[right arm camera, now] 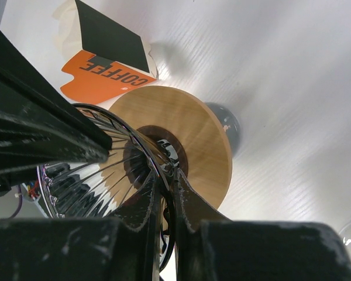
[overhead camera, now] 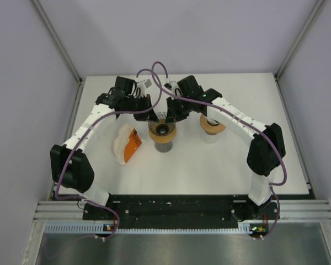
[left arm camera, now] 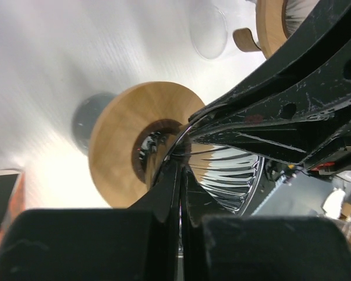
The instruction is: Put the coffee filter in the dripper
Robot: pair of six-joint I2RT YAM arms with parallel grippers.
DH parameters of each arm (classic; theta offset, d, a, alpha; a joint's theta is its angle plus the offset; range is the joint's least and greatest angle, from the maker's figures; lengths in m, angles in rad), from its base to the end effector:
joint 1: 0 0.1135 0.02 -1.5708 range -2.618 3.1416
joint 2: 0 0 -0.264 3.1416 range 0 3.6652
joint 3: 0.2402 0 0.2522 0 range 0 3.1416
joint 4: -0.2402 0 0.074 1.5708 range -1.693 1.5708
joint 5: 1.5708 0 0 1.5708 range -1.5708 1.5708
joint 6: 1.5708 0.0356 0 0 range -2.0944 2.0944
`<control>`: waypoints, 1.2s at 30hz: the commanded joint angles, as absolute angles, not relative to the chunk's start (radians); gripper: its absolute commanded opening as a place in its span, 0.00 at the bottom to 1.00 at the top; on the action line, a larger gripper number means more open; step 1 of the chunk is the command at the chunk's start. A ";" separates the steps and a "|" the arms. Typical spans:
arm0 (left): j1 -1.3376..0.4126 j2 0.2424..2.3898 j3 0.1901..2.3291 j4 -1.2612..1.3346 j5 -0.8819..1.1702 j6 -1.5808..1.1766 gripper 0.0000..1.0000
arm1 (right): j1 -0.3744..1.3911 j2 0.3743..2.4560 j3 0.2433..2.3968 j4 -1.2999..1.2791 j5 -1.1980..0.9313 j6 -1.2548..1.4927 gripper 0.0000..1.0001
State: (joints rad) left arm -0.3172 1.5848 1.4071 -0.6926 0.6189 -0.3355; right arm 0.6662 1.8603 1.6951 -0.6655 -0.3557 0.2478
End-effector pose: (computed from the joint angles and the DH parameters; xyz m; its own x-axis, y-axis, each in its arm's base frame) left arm 0.3183 -0.1262 0.3145 -0.8865 0.0088 -0.4626 0.3362 0.6991 -0.6310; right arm 0.3220 0.2689 0.3061 -0.7502 -0.2972 -0.5907 -0.5982 0.6857 0.4147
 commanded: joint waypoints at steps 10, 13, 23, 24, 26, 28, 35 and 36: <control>-0.298 1.448 1.450 -0.710 0.367 -0.124 0.47 | 0.657 1.910 1.687 -0.775 -0.267 0.207 0.00; -0.298 1.466 1.439 -0.715 0.359 -0.118 0.49 | 0.657 1.907 1.687 -0.773 -0.267 0.209 0.00; -0.296 1.568 1.423 -0.735 0.426 -0.144 0.08 | 0.657 1.917 1.689 -0.781 -0.287 0.196 0.00; -0.296 1.584 1.431 -0.741 0.439 -0.147 0.01 | 0.655 1.928 1.690 -0.787 -0.294 0.195 0.00; -0.285 1.615 1.454 -0.764 0.465 -0.150 0.00 | 0.643 1.948 1.697 -0.802 -0.314 0.195 0.00; -0.269 1.644 1.459 -0.787 0.488 -0.153 0.00 | 0.635 1.963 1.697 -0.811 -0.314 0.193 0.00; -0.250 1.726 1.407 -0.799 0.520 -0.149 0.00 | 0.634 1.999 1.704 -0.818 -0.311 0.184 0.00; -0.252 1.729 1.395 -0.793 0.505 -0.146 0.00 | 0.632 2.005 1.707 -0.816 -0.311 0.180 0.00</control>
State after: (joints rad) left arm -0.2474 1.6405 1.4742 -0.7280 0.6365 -0.1921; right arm 0.6323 1.9121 1.7359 -0.6998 -0.4038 0.2798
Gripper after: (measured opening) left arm 0.026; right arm 0.058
